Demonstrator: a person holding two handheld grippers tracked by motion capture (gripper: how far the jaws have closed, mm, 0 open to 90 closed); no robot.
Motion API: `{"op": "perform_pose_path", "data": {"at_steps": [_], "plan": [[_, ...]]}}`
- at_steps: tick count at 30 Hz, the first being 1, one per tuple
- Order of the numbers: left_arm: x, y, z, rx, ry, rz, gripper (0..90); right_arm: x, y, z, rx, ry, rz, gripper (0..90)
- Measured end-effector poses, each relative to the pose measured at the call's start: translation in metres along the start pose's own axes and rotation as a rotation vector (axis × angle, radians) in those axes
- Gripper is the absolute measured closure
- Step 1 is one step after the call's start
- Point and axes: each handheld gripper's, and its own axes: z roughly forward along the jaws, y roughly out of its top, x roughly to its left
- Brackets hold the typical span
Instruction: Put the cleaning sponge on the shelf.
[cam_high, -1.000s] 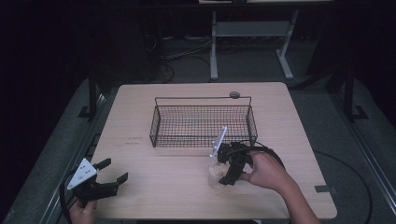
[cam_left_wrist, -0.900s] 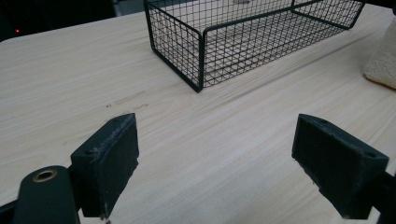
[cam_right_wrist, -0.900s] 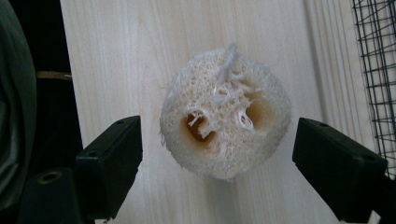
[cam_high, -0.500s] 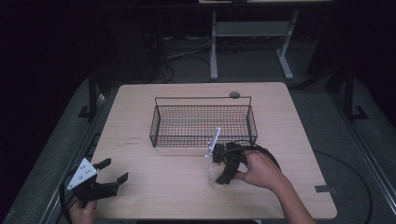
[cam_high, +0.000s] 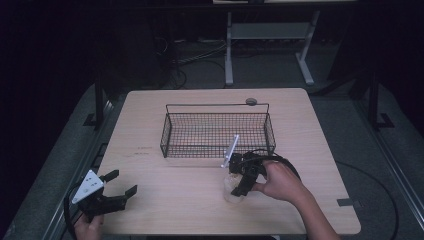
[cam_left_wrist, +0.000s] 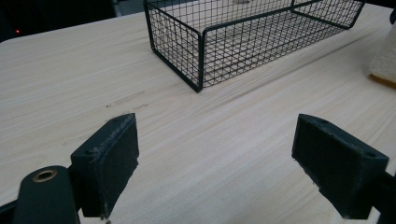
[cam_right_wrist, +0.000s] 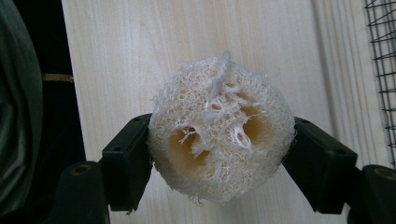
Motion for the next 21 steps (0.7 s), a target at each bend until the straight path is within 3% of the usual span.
{"op": "perform_pose_path", "data": {"at_steps": [8,21], "plan": [[0.000,0.000,0.000,0.001,0.000,0.002,13.9,-0.002,-0.003,-0.013,-0.015,-0.009,0.005,27.3],[0.000,0.000,0.000,0.002,0.001,0.001,13.9,-0.008,0.007,-0.038,-0.042,-0.010,-0.009,27.3]]}}
